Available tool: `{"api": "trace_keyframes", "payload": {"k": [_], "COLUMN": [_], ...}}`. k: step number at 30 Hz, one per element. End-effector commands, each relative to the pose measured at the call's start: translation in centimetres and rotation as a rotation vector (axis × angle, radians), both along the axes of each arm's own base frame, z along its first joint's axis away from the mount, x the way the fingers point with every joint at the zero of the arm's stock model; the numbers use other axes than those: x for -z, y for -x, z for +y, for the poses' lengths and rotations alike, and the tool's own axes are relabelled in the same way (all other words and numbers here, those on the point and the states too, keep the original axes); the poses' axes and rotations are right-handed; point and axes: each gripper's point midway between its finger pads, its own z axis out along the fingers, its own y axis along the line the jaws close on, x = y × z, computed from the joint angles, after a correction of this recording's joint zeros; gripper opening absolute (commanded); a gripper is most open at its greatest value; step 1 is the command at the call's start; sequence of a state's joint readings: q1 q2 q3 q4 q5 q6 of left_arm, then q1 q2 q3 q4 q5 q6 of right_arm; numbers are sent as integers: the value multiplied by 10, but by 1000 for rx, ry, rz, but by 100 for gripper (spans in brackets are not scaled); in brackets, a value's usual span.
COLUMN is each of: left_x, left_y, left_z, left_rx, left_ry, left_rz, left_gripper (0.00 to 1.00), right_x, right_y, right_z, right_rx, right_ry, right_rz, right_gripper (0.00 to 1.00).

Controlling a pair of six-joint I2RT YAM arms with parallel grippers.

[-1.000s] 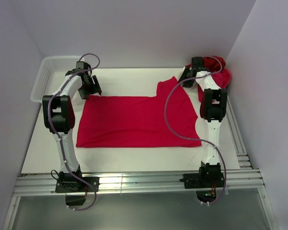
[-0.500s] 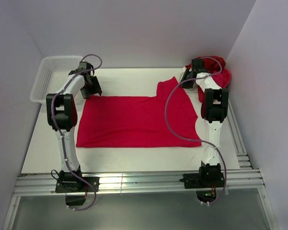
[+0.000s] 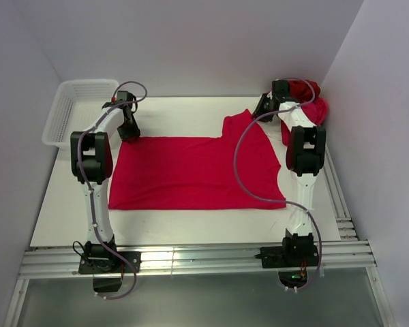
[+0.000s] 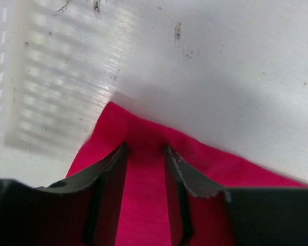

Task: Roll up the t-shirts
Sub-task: Fold the tshirt

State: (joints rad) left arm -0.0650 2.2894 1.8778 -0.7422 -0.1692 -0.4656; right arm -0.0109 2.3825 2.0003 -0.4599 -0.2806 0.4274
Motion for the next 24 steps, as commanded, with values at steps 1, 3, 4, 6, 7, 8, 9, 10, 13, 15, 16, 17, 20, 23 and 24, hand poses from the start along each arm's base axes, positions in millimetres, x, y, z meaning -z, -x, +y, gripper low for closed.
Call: {"api": "trace_keyframes", "payload": {"k": [1, 3, 4, 6, 7, 8, 9, 10, 13, 15, 16, 17, 20, 23, 24], "left_x": [8, 11, 12, 13, 12, 12, 10, 7, -1, -7, -10, -10, -18, -26, -28], "left_y": [-7, -7, -7, -7, -7, -8, -8, -9, -8, -5, -5, -2, 1, 1, 2], "left_z": [12, 10, 9, 7, 7, 6, 6, 7, 7, 9, 9, 9, 6, 6, 5], "left_rx": [-46, -47, -43, -43, -41, -39, -38, -39, -43, -46, -51, -48, -44, -38, -38], "left_ry": [-57, -63, -68, -66, -70, -71, -72, -77, -92, -99, -106, -110, -115, -122, -125], "left_rz": [0, 0, 1, 1, -1, -4, -8, -13, -26, -31, -37, -33, -49, -64, -66], "left_gripper": [42, 40, 36, 22, 17, 12, 3, 0, 0, 0, 0, 0, 0, 0, 0], "right_x": [-59, -61, -61, -62, -63, -61, -59, -59, -55, -49, -51, -50, -44, -37, -33], "right_y": [-9, -8, -9, -9, -10, -9, -10, -12, -16, -18, -21, -22, -26, -30, -31], "right_z": [8, 8, 8, 8, 8, 8, 7, 6, 2, 0, 0, 0, 0, -1, 0], "right_rx": [-38, -41, -42, -47, -47, -44, -44, -40, -24, -14, -12, -13, -12, -11, -12], "right_ry": [-9, -8, -9, -7, -5, -3, 1, 6, 24, 31, 31, 28, 29, 32, 31], "right_rz": [-136, -140, -142, -144, -146, -139, -136, -138, -124, -112, -119, -116, -104, -93, -87], "right_gripper": [33, 33, 33, 33, 33, 34, 37, 40, 47, 49, 50, 50, 51, 51, 51]}}
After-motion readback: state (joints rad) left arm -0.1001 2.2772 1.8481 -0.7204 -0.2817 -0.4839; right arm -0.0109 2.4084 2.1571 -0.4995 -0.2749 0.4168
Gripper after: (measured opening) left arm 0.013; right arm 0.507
